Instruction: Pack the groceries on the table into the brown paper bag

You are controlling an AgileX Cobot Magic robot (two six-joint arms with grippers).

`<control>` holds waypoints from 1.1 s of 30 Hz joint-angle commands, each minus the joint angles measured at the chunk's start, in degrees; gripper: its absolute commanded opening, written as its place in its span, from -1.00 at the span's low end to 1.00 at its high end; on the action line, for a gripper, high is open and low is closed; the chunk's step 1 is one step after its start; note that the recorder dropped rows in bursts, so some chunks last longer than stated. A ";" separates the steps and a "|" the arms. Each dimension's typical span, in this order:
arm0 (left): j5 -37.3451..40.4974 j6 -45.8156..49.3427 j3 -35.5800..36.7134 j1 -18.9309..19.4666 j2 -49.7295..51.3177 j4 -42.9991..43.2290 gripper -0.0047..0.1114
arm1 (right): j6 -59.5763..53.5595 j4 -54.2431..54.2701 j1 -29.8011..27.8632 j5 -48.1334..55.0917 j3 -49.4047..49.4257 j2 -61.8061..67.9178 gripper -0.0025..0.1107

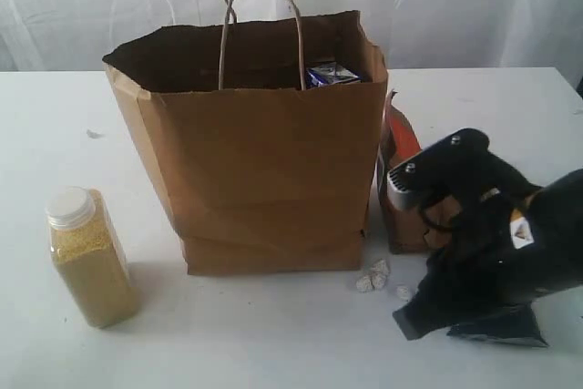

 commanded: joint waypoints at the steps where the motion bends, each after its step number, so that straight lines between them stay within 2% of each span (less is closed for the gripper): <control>1: -0.02 -0.05 0.24 0.22 -0.29 -0.57 -0.92 | -0.67 0.00 -0.23 -4.15 0.36 7.26 -0.61; 10: -0.02 -0.05 0.24 0.22 -0.29 -0.57 -0.92 | -0.67 0.00 -1.34 -13.28 0.36 16.43 -0.36; 15: -0.02 -0.05 0.24 0.22 -0.29 -0.57 -0.92 | -0.67 -0.28 -4.86 -14.68 0.36 19.55 -0.36; 24: -0.02 -0.05 0.24 0.22 -0.29 -0.57 -0.92 | -1.82 -0.52 -4.85 -21.07 0.26 23.47 -0.36; 33: -0.02 -0.05 0.24 0.22 -0.29 -0.57 -0.92 | -1.82 -0.52 -4.85 -21.30 -0.40 27.06 -0.36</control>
